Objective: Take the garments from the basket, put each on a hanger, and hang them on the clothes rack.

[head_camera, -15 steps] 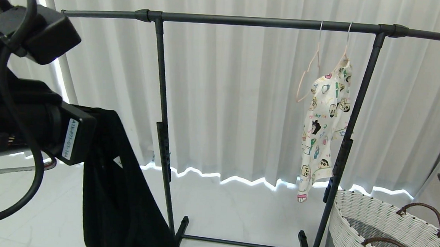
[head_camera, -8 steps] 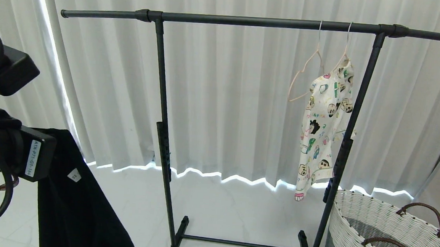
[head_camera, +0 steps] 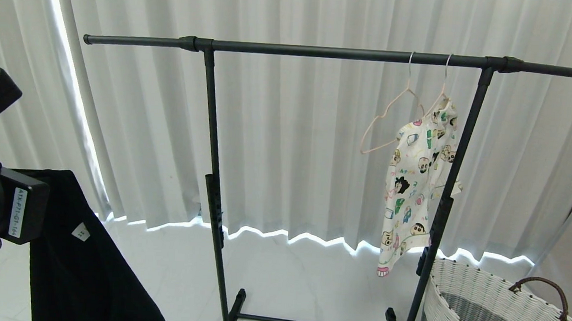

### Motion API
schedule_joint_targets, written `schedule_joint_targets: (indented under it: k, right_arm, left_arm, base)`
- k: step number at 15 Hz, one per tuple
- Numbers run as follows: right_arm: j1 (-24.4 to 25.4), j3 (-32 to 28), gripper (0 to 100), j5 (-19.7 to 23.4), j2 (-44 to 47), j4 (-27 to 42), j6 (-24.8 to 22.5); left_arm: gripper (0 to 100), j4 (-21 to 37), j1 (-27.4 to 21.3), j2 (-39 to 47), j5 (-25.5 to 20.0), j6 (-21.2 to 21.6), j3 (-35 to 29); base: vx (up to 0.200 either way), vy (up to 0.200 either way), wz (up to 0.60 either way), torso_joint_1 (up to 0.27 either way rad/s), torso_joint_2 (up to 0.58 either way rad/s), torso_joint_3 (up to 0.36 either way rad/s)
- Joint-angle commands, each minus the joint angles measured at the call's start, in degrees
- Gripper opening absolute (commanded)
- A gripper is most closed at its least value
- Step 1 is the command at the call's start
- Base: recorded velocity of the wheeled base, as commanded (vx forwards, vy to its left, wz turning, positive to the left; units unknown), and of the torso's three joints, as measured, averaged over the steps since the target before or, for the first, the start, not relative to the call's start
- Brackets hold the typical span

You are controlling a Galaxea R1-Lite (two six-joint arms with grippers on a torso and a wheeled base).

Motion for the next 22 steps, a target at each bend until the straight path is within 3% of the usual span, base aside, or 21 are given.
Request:
schedule_joint_targets:
  k: [1,7,16,22]
  right_arm:
    - [0.0,0.0,100,0.0,0.1,0.0,0.0]
    - [0.0,-0.1,100,0.0,0.3,-3.2,-0.1]
    - [0.0,0.7,100,-0.1,0.5,-5.9,0.0]
    - [-0.2,2.7,100,-0.4,0.4,-9.5,-0.8]
  left_arm:
    - [0,0.0,0.0,0.0,0.1,0.0,0.0]
    - [0,-0.1,0.0,-0.9,0.1,2.9,-0.1]
    - [0,-1.7,0.0,-0.5,0.0,2.9,0.0]
    - [0,-1.7,0.0,-0.5,0.0,2.9,0.1]
  base:
    - [0.000,0.000,0.00,0.173,-0.46,-0.290]
    - [0.000,0.000,0.00,0.194,-0.47,-0.285]
    - [0.000,0.000,0.00,0.223,-0.50,-0.278]
    - [0.000,0.000,0.00,0.045,-0.10,-0.054]
